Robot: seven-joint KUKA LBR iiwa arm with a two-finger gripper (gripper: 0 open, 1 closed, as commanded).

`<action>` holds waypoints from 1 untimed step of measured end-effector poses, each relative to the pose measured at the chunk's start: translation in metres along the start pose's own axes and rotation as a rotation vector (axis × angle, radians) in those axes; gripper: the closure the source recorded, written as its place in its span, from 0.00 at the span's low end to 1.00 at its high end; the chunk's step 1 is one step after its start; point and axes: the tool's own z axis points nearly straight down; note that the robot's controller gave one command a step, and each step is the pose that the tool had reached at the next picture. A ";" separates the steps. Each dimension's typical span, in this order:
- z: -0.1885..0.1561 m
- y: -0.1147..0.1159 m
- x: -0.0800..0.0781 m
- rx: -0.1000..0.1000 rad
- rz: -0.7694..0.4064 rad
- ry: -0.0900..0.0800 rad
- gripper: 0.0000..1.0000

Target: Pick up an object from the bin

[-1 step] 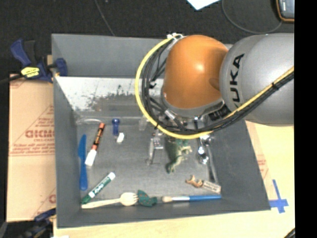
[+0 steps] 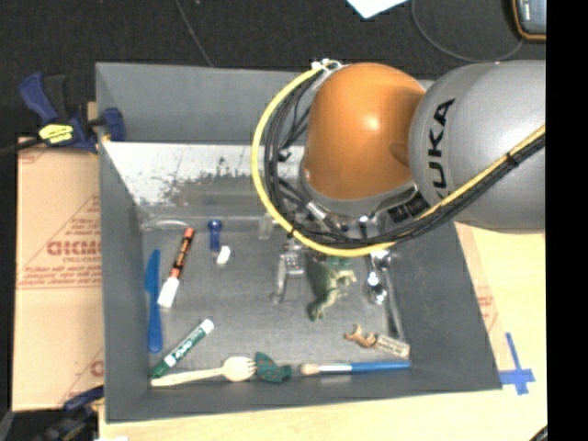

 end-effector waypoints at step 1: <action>0.120 0.034 0.040 -0.002 -0.075 -0.005 0.00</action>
Offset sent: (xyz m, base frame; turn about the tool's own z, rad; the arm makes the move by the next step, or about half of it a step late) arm -0.0480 0.0547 -0.1755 -0.2525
